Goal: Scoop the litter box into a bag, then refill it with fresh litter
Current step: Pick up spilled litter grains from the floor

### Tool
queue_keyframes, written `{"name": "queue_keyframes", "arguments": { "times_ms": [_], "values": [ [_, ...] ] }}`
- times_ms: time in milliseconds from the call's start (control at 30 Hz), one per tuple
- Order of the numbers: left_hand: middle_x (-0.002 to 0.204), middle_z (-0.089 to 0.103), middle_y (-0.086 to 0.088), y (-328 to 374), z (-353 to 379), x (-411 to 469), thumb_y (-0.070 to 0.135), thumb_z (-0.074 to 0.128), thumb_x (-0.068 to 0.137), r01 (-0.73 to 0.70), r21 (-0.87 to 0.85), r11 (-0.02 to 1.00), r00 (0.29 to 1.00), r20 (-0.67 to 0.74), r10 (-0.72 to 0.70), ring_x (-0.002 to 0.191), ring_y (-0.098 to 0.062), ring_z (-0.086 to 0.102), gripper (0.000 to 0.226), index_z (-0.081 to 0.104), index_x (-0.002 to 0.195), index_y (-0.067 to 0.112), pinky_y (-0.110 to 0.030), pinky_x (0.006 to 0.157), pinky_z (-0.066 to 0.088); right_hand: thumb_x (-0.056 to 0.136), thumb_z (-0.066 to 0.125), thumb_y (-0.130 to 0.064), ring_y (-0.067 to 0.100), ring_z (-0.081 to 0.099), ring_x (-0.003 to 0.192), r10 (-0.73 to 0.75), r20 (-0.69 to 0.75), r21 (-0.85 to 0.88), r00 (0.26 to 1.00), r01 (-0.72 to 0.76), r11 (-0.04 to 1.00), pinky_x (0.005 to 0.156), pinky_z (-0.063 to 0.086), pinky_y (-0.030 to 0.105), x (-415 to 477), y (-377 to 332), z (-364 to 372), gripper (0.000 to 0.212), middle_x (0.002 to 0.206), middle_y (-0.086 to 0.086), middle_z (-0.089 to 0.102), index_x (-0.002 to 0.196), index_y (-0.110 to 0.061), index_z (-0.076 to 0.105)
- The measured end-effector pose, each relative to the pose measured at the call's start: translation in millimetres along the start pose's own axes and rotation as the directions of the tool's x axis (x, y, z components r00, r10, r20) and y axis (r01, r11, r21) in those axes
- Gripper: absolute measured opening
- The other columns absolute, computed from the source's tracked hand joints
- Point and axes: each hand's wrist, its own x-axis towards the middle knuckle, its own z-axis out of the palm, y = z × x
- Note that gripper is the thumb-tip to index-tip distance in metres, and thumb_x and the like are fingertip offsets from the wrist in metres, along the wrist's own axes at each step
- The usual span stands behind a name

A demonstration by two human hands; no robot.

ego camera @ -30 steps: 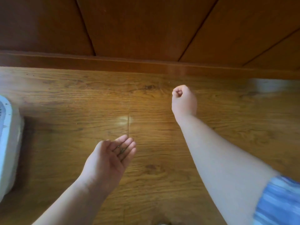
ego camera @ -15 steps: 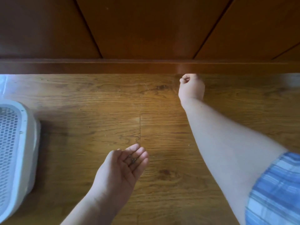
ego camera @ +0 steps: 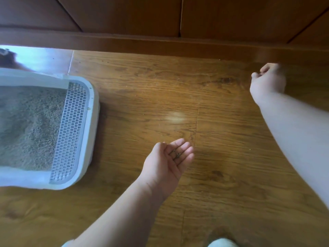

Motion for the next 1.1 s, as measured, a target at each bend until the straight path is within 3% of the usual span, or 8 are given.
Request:
{"name": "queue_keyframes", "arguments": {
  "times_ms": [100, 233, 467, 667, 833, 967, 1100],
  "values": [
    [0.106, 0.072, -0.025, -6.5, -5.1, 2.1, 0.019, 0.030, 0.100, 0.026, -0.035, 0.999, 0.999, 0.048, -0.025, 0.092, -0.032, 0.074, 0.044, 0.063, 0.113, -0.007, -0.042, 0.087, 0.056, 0.095, 0.057, -0.012, 0.021, 0.064, 0.100, 0.003, -0.042, 0.141, 0.999, 0.003, 0.990, 0.080, 0.050, 0.028, -5.1, 6.1, -7.8, 0.015, 0.111, 0.005, 0.064, 0.109, -0.017, 0.057],
    [0.106, 0.071, -0.025, -15.0, -5.3, 2.7, 0.020, 0.031, 0.099, 0.015, -0.049, 0.999, 0.997, 0.072, -0.011, 0.092, -0.032, 0.074, 0.044, 0.062, 0.114, -0.007, -0.041, 0.075, 0.062, 0.091, 0.060, -0.008, 0.018, 0.063, 0.091, -0.093, -0.048, 0.166, 0.995, 0.100, 0.981, 0.074, 0.052, 0.027, -20.4, 16.7, -4.8, 0.019, 0.105, 0.001, 0.062, 0.103, -0.022, 0.060],
    [0.110, 0.071, -0.024, -25.1, 2.1, 2.5, 0.020, 0.030, 0.098, 0.038, -0.018, 0.999, 0.995, 0.088, -0.036, 0.097, -0.032, 0.072, 0.045, 0.061, 0.118, -0.006, -0.038, 0.078, 0.061, 0.094, 0.061, -0.013, 0.017, 0.064, 0.089, -0.015, -0.038, 0.210, 0.999, 0.023, 0.978, 0.070, 0.057, 0.029, -10.8, 15.7, -2.2, 0.017, 0.105, -0.001, 0.062, 0.100, -0.029, 0.059],
    [0.111, 0.070, -0.026, -21.0, 10.4, 0.5, 0.021, 0.030, 0.100, 0.025, 0.008, 1.000, 0.995, 0.100, -0.026, 0.098, -0.033, 0.072, 0.046, 0.061, 0.118, -0.007, -0.043, 0.083, 0.058, 0.095, 0.059, -0.015, 0.017, 0.062, 0.084, -0.055, -0.050, 0.148, 0.997, 0.062, 0.987, 0.064, 0.049, 0.023, -11.7, 15.9, -0.2, 0.010, 0.102, 0.002, 0.063, 0.093, -0.025, 0.060],
    [0.111, 0.070, -0.025, -14.9, 11.8, 2.6, 0.022, 0.031, 0.100, 0.018, 0.008, 1.000, 0.995, 0.095, -0.018, 0.098, -0.033, 0.072, 0.046, 0.061, 0.118, -0.007, -0.043, 0.082, 0.059, 0.093, 0.049, -0.006, 0.022, 0.063, 0.084, -0.078, -0.078, 0.060, 0.994, 0.083, 0.995, 0.065, 0.055, 0.027, -10.3, 13.6, 2.3, 0.019, 0.099, 0.004, 0.062, 0.086, -0.020, 0.061],
    [0.112, 0.070, -0.026, -11.8, 7.9, 3.0, 0.022, 0.031, 0.100, 0.009, 0.005, 1.000, 0.996, 0.085, -0.010, 0.099, -0.034, 0.071, 0.046, 0.061, 0.118, -0.008, -0.044, 0.083, 0.058, 0.090, 0.042, 0.000, 0.023, 0.060, 0.082, -0.124, -0.063, -0.055, 0.990, 0.120, 0.991, 0.059, 0.048, 0.022, -12.3, 8.8, 3.0, 0.024, 0.097, 0.004, 0.059, 0.088, -0.017, 0.059],
    [0.111, 0.070, -0.026, -9.4, 5.5, 3.7, 0.022, 0.030, 0.101, -0.007, 0.019, 1.000, 0.997, 0.076, 0.005, 0.100, -0.035, 0.071, 0.046, 0.062, 0.117, -0.007, -0.043, 0.084, 0.060, 0.093, 0.044, -0.001, 0.022, 0.060, 0.090, -0.160, 0.004, -0.068, 0.987, 0.160, 0.985, 0.066, 0.047, 0.023, -26.5, -5.3, -7.6, 0.021, 0.102, 0.004, 0.057, 0.094, -0.017, 0.057]
  ]
}}
